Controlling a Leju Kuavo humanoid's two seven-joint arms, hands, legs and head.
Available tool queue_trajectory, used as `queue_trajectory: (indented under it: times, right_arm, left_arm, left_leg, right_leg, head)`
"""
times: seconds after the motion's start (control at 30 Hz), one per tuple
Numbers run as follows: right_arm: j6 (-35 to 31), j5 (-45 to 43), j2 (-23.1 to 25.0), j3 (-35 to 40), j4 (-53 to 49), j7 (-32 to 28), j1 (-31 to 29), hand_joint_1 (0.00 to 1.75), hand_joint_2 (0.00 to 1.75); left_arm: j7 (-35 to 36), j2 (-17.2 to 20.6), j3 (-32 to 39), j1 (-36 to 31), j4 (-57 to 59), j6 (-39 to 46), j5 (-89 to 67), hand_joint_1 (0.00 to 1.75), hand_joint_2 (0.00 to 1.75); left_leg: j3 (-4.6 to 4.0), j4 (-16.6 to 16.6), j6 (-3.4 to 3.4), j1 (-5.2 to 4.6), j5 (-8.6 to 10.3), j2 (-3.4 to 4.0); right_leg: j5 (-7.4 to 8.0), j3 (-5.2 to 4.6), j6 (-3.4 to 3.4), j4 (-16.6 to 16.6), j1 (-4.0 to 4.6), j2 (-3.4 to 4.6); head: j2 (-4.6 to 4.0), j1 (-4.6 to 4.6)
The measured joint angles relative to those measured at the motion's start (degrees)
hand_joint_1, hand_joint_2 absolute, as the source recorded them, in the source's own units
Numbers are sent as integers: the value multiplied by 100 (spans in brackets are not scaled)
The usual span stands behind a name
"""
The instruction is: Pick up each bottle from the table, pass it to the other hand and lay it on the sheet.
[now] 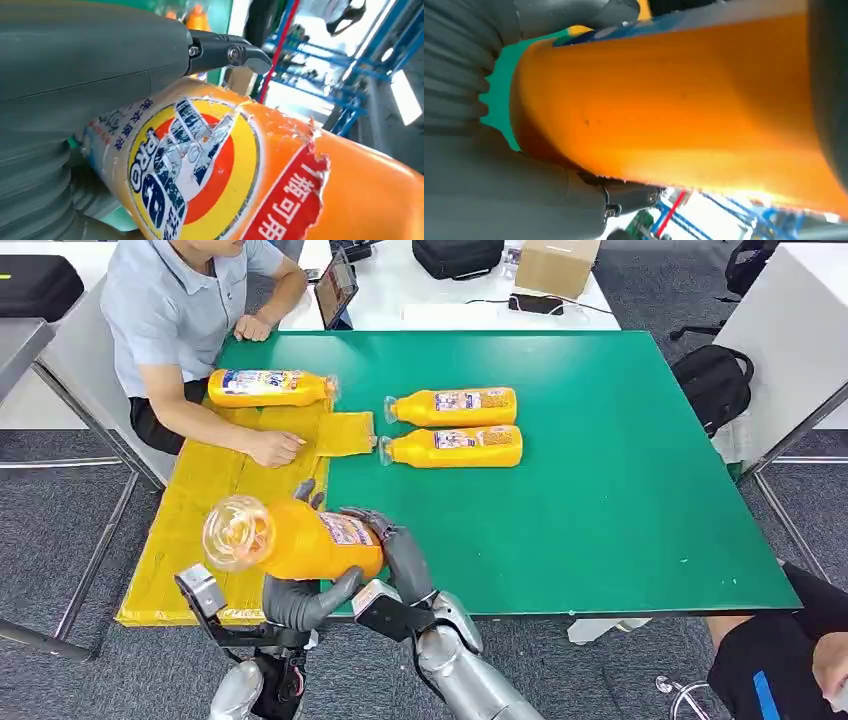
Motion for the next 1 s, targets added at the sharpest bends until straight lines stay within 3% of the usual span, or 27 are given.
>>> queue_trajectory:
  times: [0.03, 0.07, 0.1, 0.13, 0.17, 0.2, 0.3, 0.33, 0.4, 0.77, 0.93, 1.0]
  right_arm:
    - [0, 71, 4, 49, 51, 77, -20, 175, 175]
    - [0, 160, 9, 99, 110, 158, -48, 141, 175]
    - [-7, 237, 15, 143, 162, 206, -72, 105, 175]
    - [-15, 278, 20, 175, 208, 224, -87, 16, 175]
    - [-24, 311, 22, 195, 248, 228, -95, 0, 175]
    - [-28, 322, 22, 221, 302, 228, -119, 0, 0]
    - [-4, 339, 22, 330, 407, 228, -102, 0, 0]
    - [0, 328, 22, 359, 427, 228, -85, 0, 0]
    - [4, 311, 20, 368, 438, 217, -83, 0, 0]
    - [-411, 591, -13, 571, 414, -65, -54, 0, 0]
    - [-535, 531, -94, 641, 431, -52, -61, 0, 0]
    - [-485, 396, -107, 641, 446, -78, -56, 0, 0]
  left_arm:
    - [-49, 0, 7, 17, -29, 40, -11, 0, 175]
    - [-53, 0, 28, 41, -55, 62, -16, 84, 175]
    - [-53, 0, 55, 63, -70, 75, -18, 152, 175]
    - [-42, 2, 74, 86, -90, 75, -16, 175, 175]
    - [-16, 2, 83, 87, -101, 75, -13, 175, 175]
    - [27, 4, 90, 86, -101, 75, 2, 175, 175]
    - [131, 15, 146, 9, -85, 55, 159, 175, 175]
    - [191, 15, 168, -34, -68, 14, 246, 164, 175]
    - [303, 15, 210, -61, -37, -67, 429, 175, 175]
    - [686, 22, 516, -487, 137, 272, 699, 175, 175]
    - [924, 221, 492, -876, 470, 927, -281, 175, 175]
    - [1062, 393, 514, -1111, 726, 467, -192, 175, 175]
  left_leg:
    - [0, 0, 0, 0, 0, 0]
    - [0, 0, 0, 0, 0, 1]
    - [0, 0, 0, 0, 0, 1]
    - [0, 0, 0, 0, 0, 2]
    - [0, 0, 0, 0, 0, 2]
    - [0, 0, 0, 0, 0, 1]
    - [-1, 0, 0, -1, 0, 2]
    - [-1, 0, 0, -1, 0, 1]
    - [-1, 0, 0, -1, 0, 2]
    - [-1, 0, 0, 0, 1, 2]
    - [-4, 0, 0, -1, 1, 0]
    - [-4, 0, 0, -1, 2, 1]
  right_leg:
    - [0, -1, 0, 0, 0, 0]
    - [0, -2, 0, 0, 0, 0]
    - [0, -3, 0, 0, 0, 1]
    - [0, -4, 0, 0, 0, 1]
    - [0, -3, 0, 0, 0, 0]
    - [0, -3, 0, 0, -1, 0]
    - [0, -4, 0, 0, -1, 1]
    - [0, -3, 0, 0, -1, 0]
    - [0, -4, 0, 0, -1, 1]
    - [1, -5, 0, 0, 0, 1]
    - [1, -2, 0, 0, -1, -1]
    - [3, -2, -1, 1, -1, 0]
  head:
    - [0, 0]
    - [0, -2]
    - [0, 0]
    - [0, -2]
    - [0, 0]
    - [0, 0]
    - [0, 0]
    - [0, -2]
    - [0, 0]
    - [0, 0]
    - [0, 4]
    - [0, 2]
